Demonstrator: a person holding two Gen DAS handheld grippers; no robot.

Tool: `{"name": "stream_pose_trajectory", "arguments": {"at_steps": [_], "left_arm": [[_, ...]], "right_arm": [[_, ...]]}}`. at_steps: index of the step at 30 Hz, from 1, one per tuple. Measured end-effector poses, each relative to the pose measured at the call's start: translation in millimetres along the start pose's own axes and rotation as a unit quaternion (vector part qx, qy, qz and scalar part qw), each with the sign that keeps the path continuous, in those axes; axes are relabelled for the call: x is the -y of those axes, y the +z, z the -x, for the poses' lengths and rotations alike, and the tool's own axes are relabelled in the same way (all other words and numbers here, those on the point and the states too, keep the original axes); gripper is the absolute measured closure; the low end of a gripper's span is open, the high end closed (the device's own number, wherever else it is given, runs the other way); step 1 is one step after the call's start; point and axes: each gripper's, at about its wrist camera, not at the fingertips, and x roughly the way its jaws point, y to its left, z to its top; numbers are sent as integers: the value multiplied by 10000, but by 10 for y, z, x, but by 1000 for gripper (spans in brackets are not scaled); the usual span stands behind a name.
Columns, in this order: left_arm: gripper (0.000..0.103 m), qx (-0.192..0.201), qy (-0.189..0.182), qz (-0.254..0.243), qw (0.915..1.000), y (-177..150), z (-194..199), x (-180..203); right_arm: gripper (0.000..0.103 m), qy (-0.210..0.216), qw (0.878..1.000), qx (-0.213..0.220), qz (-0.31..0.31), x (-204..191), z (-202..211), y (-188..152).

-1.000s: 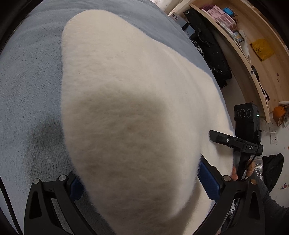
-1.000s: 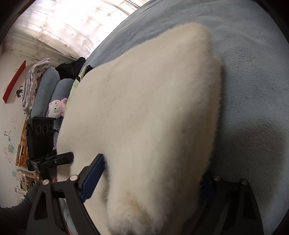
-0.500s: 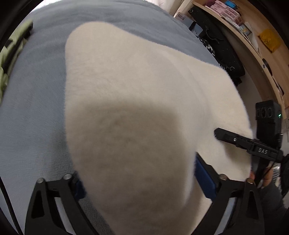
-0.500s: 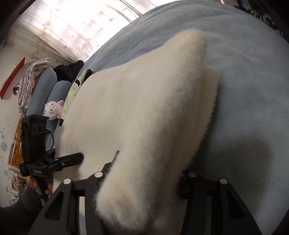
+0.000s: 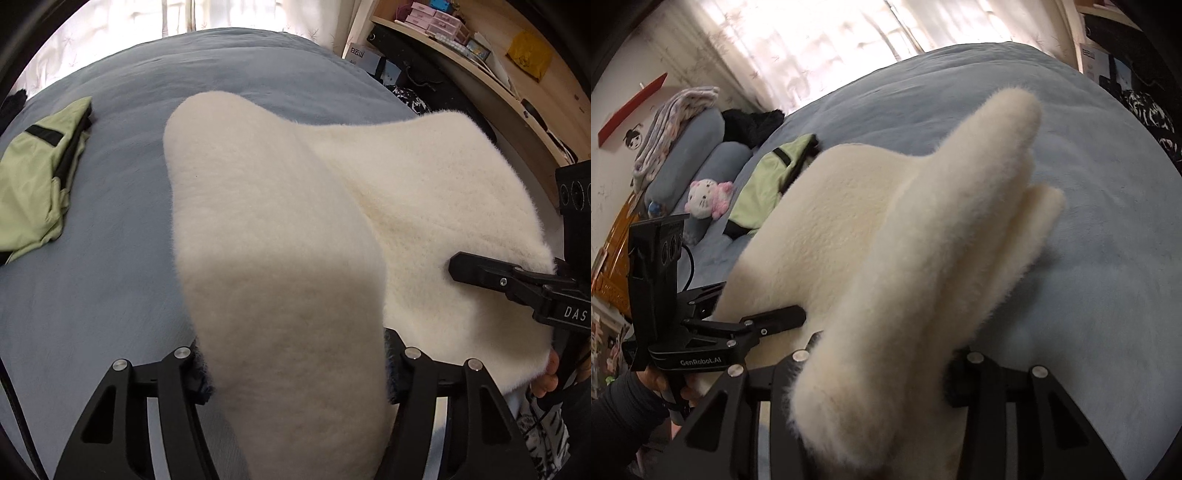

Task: Fold large clothes
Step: 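Lift the held edge and fold the bundle in half with both grippers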

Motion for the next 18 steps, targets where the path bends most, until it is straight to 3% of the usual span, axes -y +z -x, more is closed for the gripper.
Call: {"name": "stream_pose_trajectory", "arguments": {"at_steps": [12,18], "left_arm": [[40,282,167,350,9988,-658,1156,-640],[40,553,412,554,9961,-699,1741,-1197]], "right_arm": [[62,239,9982,14,556,-1139,259,-131],[62,532,9940,127,943,-1855,108,52]]}}
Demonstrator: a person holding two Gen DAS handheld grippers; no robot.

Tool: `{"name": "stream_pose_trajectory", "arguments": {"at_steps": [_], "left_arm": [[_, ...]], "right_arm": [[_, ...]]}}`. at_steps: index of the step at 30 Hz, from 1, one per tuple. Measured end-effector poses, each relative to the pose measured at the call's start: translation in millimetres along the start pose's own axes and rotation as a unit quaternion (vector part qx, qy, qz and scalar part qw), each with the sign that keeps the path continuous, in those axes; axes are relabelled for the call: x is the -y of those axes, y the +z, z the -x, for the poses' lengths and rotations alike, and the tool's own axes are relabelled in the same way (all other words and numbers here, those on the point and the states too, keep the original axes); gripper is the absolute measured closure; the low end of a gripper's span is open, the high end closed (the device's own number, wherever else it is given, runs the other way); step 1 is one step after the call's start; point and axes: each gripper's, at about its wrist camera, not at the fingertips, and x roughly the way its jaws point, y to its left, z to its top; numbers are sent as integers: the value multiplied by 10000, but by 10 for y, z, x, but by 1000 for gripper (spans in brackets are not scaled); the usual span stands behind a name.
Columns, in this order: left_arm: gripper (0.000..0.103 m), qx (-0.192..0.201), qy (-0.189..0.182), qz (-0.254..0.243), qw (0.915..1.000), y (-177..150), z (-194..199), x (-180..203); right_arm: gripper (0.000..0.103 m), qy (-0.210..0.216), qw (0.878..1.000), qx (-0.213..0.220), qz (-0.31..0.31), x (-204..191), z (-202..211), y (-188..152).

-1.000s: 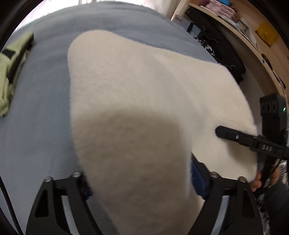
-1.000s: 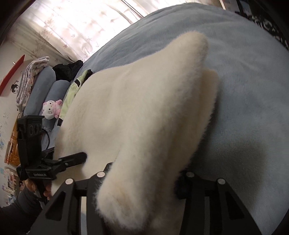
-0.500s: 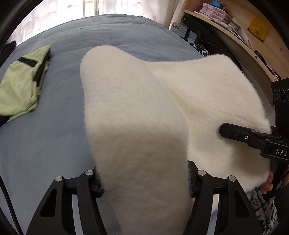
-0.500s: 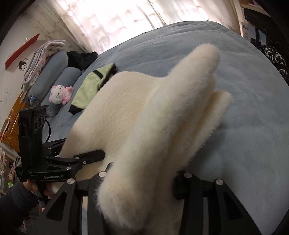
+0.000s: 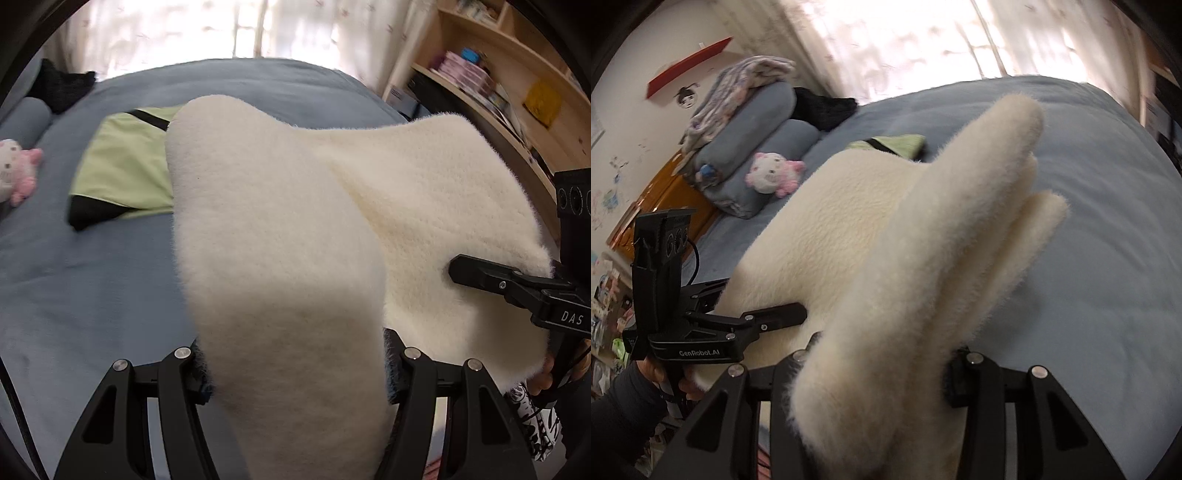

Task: Fold large clothes
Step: 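Lift the held edge and fold the bundle in half with both grippers, then lay the folded edge down and open both grippers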

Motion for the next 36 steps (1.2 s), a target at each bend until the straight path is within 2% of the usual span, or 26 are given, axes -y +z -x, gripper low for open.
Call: {"name": "stream_pose_trajectory", "arguments": {"at_steps": [9,17,22,28,31,36], "left_arm": [[40,381,580,134,9975,445,468,-964],[40,675,911,17,9936,1276,353,-1703],[40,802,1034,-165,9913,1843,73,-2035],[40,765,1105,-309,9904,2325,-458,-2442],[40,609,1101,-317,9915,2493,-895,-2822],[39,200,1151,-168,9930,2486,-1492,-3216]], "right_arm": [[62,477,9982,204,290,-605,-711,808],[62,593,9961,499,415,-797,-1437,1771],[62,641,9947,728,340,-703,-1830,2233],[62,759,9938,818,-26,-397,-2433,2562],[61,836,9934,731,-283,-206,-2812,2598],[61,878,9922,406,-781,79,-3453,2464]]}}
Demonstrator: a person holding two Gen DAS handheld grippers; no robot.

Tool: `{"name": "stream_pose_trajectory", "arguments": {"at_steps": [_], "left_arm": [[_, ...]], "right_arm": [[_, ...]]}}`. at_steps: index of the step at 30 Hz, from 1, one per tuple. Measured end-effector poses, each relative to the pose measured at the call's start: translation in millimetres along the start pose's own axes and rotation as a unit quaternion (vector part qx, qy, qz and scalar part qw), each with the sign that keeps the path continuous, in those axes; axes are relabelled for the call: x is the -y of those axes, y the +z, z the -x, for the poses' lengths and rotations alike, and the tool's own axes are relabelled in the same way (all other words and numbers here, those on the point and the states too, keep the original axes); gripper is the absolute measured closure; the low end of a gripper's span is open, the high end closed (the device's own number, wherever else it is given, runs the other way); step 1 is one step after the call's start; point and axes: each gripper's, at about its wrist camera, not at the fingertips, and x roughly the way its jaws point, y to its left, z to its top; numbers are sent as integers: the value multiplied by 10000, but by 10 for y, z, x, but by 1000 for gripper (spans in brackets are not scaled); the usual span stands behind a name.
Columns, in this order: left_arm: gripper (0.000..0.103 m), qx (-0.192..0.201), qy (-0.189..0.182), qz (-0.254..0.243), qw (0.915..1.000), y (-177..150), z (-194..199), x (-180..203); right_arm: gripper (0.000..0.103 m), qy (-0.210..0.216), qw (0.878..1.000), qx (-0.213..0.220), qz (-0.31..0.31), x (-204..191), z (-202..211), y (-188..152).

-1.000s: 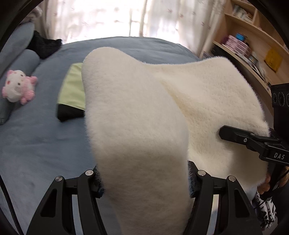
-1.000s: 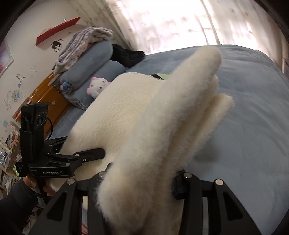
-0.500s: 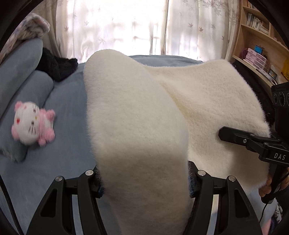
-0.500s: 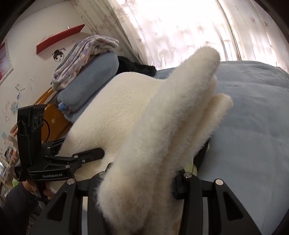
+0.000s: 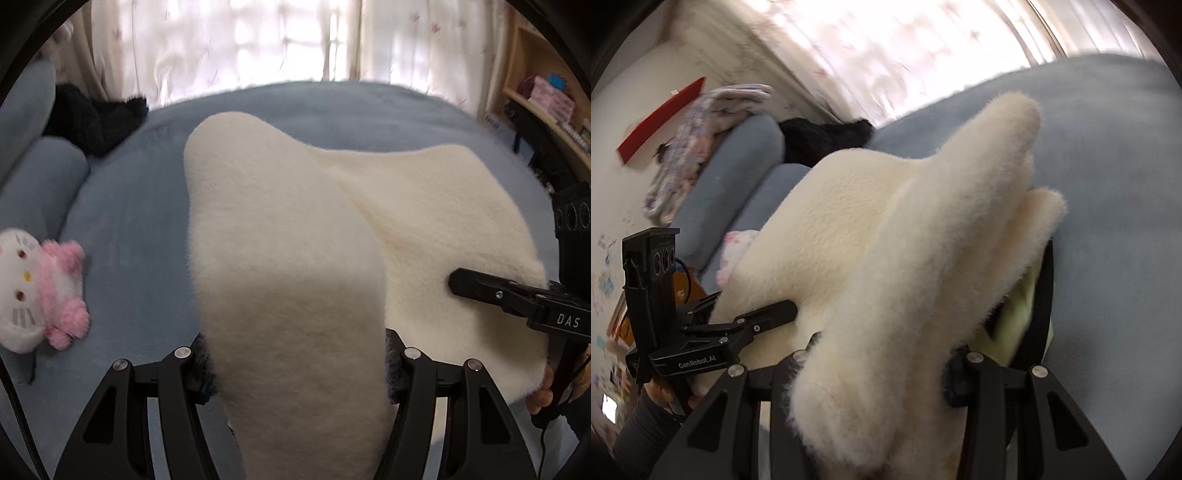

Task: Fold large clothes
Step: 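Lay the folded edge down and open both grippers, then withdraw both tools from the folded cardigan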

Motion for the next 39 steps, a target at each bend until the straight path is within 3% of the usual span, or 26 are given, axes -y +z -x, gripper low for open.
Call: {"name": "stream_pose_trajectory", "arguments": {"at_steps": [3,5,9,13,14,16,18,20,22,23,25,28,32,36,39], "left_arm": [[26,-37,-213,305,9993,-146,-196,-177],[17,66,-194,290,9994,-218,-223,-246],[16,276,2,108,9996,-329,-104,-154],[17,490,272,209,9982,-390,185,-131],[20,590,365,237,9973,-394,274,-139],[40,804,415,293,9955,-415,490,-129],[77,864,440,204,9951,-418,640,-66],[88,918,533,32,9943,-436,749,53],[91,945,524,-149,9940,-459,793,185],[91,913,557,-214,9940,-461,781,225],[92,766,704,-327,9940,-473,679,249],[92,514,952,-328,9936,-551,531,185],[92,391,996,-327,9937,-677,390,96],[92,417,1132,-370,9920,-725,332,138],[92,407,1123,-315,9923,-728,329,140]], "right_arm": [[56,-108,9999,98,-54,135,-100,-104],[47,-215,9998,-40,34,169,-142,-132],[44,-253,9993,-247,73,166,-18,-160],[44,-658,9966,-191,452,4,296,-191],[44,-762,9954,-83,566,-17,403,-220],[44,-1012,9910,277,837,-162,637,-237],[48,-1038,9880,490,1029,-303,792,-261],[79,-1030,9859,401,1256,-463,793,-285],[90,-970,9846,173,1442,-588,691,-329],[90,-1038,9830,141,1510,-606,658,-364],[90,-1371,9780,82,1570,-625,532,-408],[103,-1641,9737,1,1580,-502,447,-448],[103,-1668,9732,-158,1575,-317,407,-490],[103,-1799,9667,-166,1815,-352,372,-520],[103,-1775,9684,-169,1743,-365,381,-504]]}}
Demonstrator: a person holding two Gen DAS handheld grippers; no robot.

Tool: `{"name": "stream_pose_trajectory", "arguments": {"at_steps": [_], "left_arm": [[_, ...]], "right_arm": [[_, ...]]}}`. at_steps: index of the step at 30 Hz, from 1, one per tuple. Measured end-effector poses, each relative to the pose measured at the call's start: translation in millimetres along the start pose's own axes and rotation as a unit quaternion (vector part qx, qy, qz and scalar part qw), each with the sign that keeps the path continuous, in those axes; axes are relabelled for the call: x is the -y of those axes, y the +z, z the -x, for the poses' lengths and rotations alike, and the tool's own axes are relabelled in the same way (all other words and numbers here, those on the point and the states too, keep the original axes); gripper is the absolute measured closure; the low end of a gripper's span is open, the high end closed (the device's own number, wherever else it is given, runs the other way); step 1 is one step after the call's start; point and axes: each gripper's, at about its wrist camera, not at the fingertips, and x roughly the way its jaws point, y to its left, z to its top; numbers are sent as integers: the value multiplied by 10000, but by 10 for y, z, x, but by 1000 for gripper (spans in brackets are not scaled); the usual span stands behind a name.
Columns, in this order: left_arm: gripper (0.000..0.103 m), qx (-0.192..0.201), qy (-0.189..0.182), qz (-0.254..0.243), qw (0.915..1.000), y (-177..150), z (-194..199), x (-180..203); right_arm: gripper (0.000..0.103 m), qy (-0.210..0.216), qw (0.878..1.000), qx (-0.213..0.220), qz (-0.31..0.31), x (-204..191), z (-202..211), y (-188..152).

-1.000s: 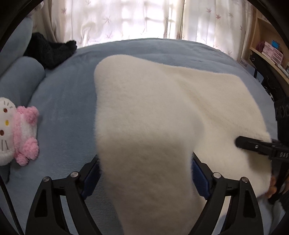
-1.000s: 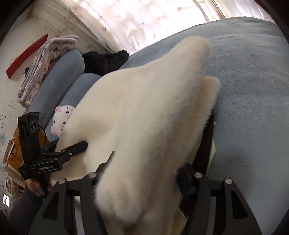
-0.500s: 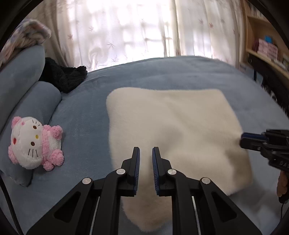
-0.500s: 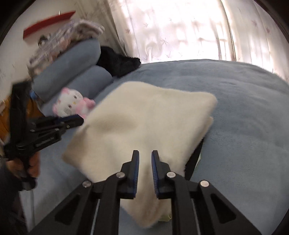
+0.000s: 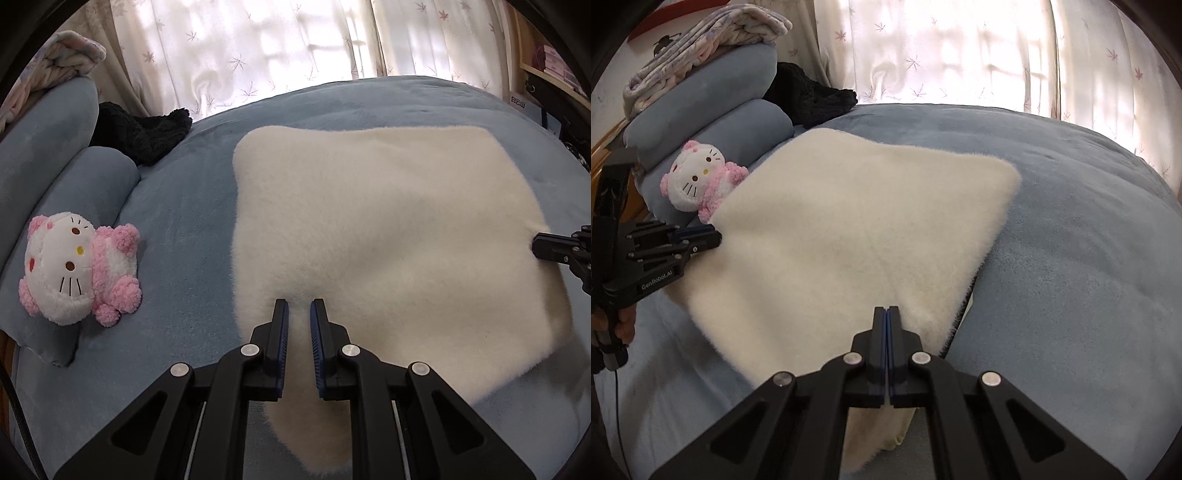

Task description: Fold large clothes

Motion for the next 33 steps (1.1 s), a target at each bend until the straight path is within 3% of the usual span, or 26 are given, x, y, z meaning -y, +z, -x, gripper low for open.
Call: {"name": "stream_pose_trajectory", "arguments": {"at_steps": [5,7,11,16,18,20,21,22,23,33], "left_arm": [[90,-32,23,197,9998,4,89,7],[81,-66,-21,301,9995,-4,167,21],[53,-62,-96,341,9994,-28,483,165],[26,104,-87,311,9994,-64,1100,405],[16,126,-131,329,9993,-67,1317,473],[10,170,-113,332,9992,-93,1567,555],[6,185,-93,337,9992,-115,1674,593],[6,203,-68,351,9992,-147,1785,638],[5,177,-62,355,9992,-192,1899,696],[5,276,-210,323,9989,-876,2891,1417]], "right_arm": [[101,127,9994,-146,-273,20,79,15],[101,104,9990,-230,-375,2,165,10],[99,-103,9984,-360,-422,-56,428,-13],[98,-185,9977,-276,-598,-98,982,-25],[92,-250,9975,-234,-614,-136,1224,-43],[65,-407,9971,-189,-613,-165,1451,-75],[58,-526,9966,-154,-617,-183,1583,-104],[49,-626,9961,-110,-620,-203,1713,-138],[47,-691,9957,-80,-612,-219,1830,-173],[46,-766,9958,-181,-470,-426,2849,-925]]}}
